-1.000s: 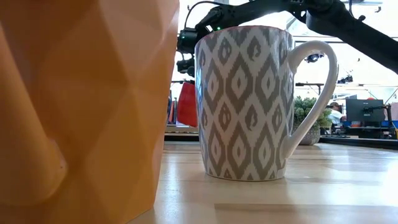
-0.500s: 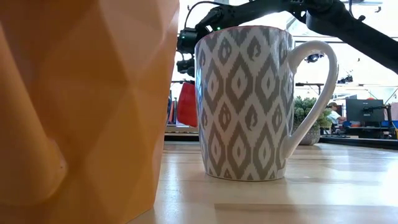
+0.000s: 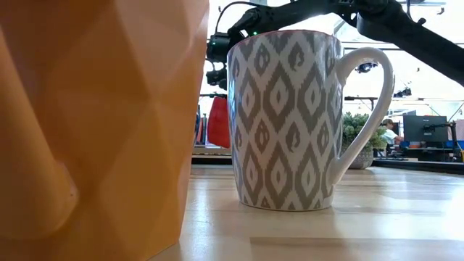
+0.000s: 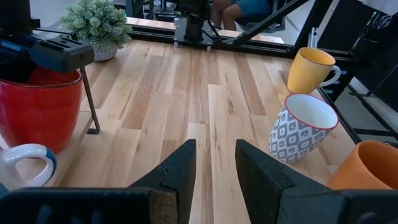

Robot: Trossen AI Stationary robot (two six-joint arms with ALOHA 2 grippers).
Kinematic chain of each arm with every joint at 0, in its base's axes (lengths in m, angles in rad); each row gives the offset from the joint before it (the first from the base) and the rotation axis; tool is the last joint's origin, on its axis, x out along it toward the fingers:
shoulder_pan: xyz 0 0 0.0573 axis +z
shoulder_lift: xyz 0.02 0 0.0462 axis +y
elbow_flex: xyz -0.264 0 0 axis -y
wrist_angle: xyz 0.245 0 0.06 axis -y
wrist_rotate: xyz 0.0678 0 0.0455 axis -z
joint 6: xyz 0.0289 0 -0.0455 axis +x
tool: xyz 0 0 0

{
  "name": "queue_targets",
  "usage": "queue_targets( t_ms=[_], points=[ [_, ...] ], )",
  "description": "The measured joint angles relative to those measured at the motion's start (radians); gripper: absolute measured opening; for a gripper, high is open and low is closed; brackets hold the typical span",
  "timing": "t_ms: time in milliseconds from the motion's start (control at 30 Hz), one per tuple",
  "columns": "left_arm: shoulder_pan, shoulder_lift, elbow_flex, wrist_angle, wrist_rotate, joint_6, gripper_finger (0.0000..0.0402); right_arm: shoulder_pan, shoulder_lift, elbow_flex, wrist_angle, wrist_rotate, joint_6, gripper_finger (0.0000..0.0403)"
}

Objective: Place coffee mugs
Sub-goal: Put the red mug on the shelf

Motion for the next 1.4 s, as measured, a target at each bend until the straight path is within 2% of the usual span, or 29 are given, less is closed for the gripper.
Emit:
queue_targets(
  t_ms=[267, 500, 667, 933, 1400],
  points=[
    [0.0, 0.0, 0.0, 0.0, 0.0, -0.007, 0.0101, 0.0, 0.001, -0.001, 0.0, 0.004, 0.0, 0.0006],
    [0.0, 0.0, 0.0, 0.0, 0.0, -0.01, 0.0101, -0.002, 0.004, -0.002, 0.002, 0.03, 0.005, 0.0065],
    [0.0, 0.0, 0.0, 0.004, 0.0, -0.01, 0.0101, -0.002, 0.004, -0.002, 0.003, 0.029, 0.007, 0.0085],
    [0.0, 0.0, 0.0, 0.007, 0.0, -0.01, 0.0101, -0.001, 0.002, 0.085, -0.008, 0.025, 0.007, 0.0087],
    [0.0, 0.0, 0.0, 0.008, 0.0, -0.002, 0.0101, 0.017, -0.059, 0.085, -0.018, 0.013, 0.053, 0.0087]
  ],
)
